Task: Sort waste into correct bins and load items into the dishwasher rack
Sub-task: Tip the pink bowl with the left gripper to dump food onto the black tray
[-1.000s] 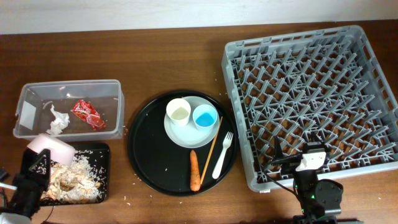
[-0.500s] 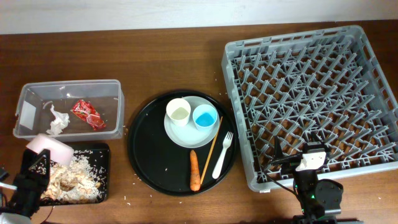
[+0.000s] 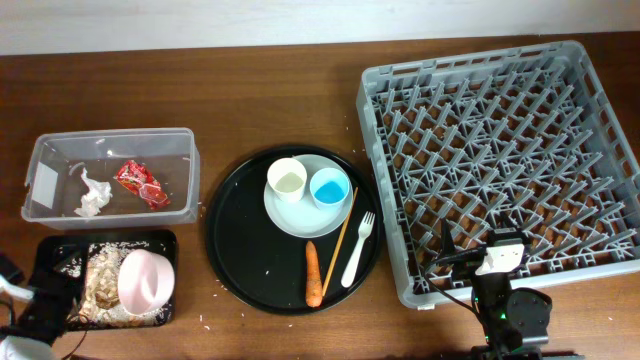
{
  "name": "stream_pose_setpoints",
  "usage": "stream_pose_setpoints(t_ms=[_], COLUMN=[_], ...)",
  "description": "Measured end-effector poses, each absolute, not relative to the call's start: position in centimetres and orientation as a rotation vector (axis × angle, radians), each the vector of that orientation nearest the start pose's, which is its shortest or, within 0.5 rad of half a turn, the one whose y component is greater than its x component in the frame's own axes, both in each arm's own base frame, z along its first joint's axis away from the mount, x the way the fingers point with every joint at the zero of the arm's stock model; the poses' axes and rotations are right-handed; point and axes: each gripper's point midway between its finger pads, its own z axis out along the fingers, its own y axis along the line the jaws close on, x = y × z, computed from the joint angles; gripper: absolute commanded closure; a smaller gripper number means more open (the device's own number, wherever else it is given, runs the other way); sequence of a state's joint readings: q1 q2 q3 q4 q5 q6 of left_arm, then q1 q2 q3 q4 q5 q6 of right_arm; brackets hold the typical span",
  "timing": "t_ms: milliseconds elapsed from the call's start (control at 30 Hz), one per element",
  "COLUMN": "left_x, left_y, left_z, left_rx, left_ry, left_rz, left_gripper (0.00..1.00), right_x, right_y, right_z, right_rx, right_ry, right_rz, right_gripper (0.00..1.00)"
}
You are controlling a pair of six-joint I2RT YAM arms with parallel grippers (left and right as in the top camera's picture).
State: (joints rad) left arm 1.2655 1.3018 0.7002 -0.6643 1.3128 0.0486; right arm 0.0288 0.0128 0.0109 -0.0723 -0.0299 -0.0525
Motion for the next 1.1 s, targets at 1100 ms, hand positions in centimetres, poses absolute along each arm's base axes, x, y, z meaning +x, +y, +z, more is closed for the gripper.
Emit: stream_pose_setpoints(t_ms=[1100], left_x=[23.1], left_y=[9.7], left_z=[5.6], left_rx=[-1.029], left_ry=[2.629], left_rz=[-0.193], left_gripper=[0.69], right_x=[24.6], right_y=[1.2], right_z=[15.8], right_rx=[-0.09], right_ry=[1.642], right_rz=[0.006], right_gripper=[0.01])
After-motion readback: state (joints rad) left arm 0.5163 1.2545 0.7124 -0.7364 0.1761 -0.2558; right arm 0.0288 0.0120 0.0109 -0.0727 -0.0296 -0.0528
